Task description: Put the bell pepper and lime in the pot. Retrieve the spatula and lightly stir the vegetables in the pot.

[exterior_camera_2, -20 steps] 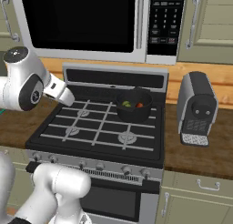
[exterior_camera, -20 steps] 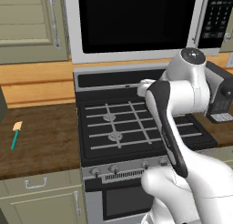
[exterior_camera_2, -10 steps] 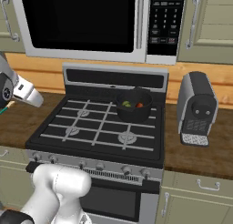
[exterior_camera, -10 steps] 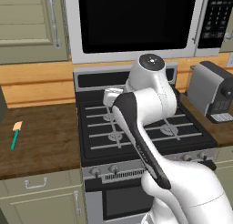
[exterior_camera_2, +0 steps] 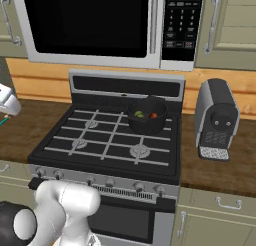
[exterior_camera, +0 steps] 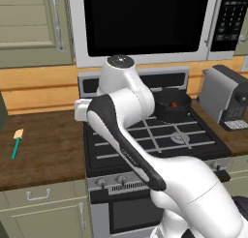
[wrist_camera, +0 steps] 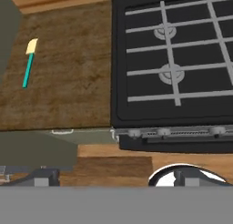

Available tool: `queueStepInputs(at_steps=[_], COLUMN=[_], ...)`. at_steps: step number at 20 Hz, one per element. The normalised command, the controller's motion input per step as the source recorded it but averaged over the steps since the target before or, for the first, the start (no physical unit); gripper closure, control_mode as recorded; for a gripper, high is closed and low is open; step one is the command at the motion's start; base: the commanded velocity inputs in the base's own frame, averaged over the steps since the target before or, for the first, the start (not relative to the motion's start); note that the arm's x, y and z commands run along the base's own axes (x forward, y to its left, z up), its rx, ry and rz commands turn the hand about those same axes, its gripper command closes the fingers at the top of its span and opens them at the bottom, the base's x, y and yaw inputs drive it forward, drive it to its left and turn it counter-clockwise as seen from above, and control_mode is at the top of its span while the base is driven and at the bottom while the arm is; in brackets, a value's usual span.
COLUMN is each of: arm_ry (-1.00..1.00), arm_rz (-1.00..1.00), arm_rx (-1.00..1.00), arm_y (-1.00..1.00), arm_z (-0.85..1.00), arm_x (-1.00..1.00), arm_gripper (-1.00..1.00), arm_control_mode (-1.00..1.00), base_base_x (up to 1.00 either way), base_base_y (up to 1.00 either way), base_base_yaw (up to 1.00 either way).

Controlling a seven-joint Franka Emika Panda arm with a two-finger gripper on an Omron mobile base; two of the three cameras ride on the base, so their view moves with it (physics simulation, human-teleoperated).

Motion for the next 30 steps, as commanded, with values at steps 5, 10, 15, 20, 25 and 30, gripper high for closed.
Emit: queueStepInputs(at_steps=[5, 10, 15, 20, 25, 30], arm_ry=[0.0, 0.0, 0.0, 0.0, 0.0, 0.0], arm_rz=[0.14, 0.09, 0.1, 0.11, 0.08, 0.04], arm_rx=[0.0, 0.0, 0.0, 0.0, 0.0, 0.0], arm_y=[0.75, 0.73, 0.25, -0.49, -0.37, 0.18], arm_z=[-0.37, -0.33, -0.07, -0.18, -0.07, -0.01], arm_x=[0.0, 0.1, 0.17, 0.03, 0.05, 0.29], arm_gripper=[-1.0, -1.0, -1.0, -1.0, -1.0, -1.0], arm_control_mode=[-1.0, -1.0, -1.0, -1.0, -1.0, -1.0], base_base_x=[0.0, 0.0, 0.0, 0.0, 0.0, 0.0], base_base_y=[0.0, 0.0, 0.0, 0.0, 0.0, 0.0], base_base_yaw=[0.0, 0.0, 0.0, 0.0, 0.0, 0.0])
